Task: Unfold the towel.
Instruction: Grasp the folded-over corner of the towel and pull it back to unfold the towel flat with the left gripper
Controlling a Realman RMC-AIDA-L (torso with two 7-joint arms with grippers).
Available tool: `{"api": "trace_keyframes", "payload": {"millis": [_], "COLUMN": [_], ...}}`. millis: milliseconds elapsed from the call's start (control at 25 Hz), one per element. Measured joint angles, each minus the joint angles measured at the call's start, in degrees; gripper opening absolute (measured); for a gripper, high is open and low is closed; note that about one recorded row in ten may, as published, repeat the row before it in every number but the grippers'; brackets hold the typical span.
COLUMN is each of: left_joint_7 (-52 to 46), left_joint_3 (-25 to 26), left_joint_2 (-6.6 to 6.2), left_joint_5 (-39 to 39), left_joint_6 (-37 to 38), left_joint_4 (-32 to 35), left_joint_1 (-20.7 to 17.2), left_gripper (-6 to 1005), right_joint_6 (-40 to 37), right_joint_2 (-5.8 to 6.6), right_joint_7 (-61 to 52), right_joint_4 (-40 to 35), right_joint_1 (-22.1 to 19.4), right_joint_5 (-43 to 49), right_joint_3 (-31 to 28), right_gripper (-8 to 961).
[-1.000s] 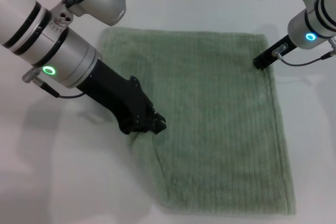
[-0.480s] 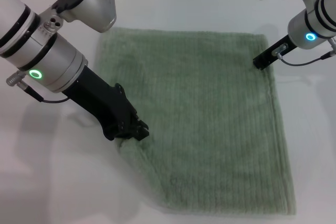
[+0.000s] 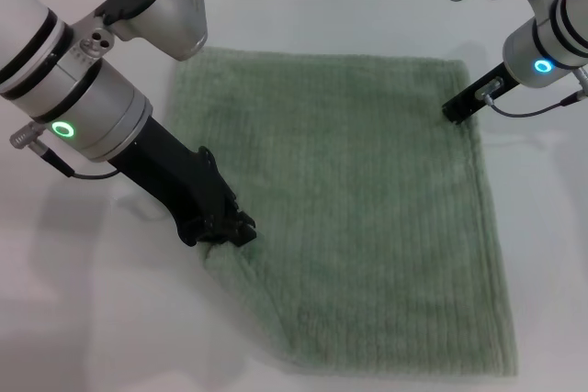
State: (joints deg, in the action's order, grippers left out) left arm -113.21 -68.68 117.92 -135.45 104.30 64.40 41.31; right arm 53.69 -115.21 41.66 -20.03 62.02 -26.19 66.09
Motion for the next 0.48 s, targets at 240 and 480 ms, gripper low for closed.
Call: {"api": "trace_keyframes", "payload": {"millis": [240,480], "left_joint_7": [-0.9,-1.3], "left_joint_3": [0.5,0.8], "left_joint_2": [-0.07,-0.32], "left_joint_5": [0.0,-0.5], "left_joint_6": [0.1,0.5], "left_joint_4": [0.6,0.3], "left_joint_1": [0.3,0.6], "left_gripper": [69,115], "right_joint_6": [0.0,0.0], "right_joint_2": [-0.02,-0.09], "right_joint_7": [0.0,0.0], "right_joint_4": [0.0,-0.2], "right_joint_1": [0.0,0.1], "right_joint_5": [0.0,0.0], "right_joint_3": [0.0,0.0], "right_gripper": [-1,-1]}}
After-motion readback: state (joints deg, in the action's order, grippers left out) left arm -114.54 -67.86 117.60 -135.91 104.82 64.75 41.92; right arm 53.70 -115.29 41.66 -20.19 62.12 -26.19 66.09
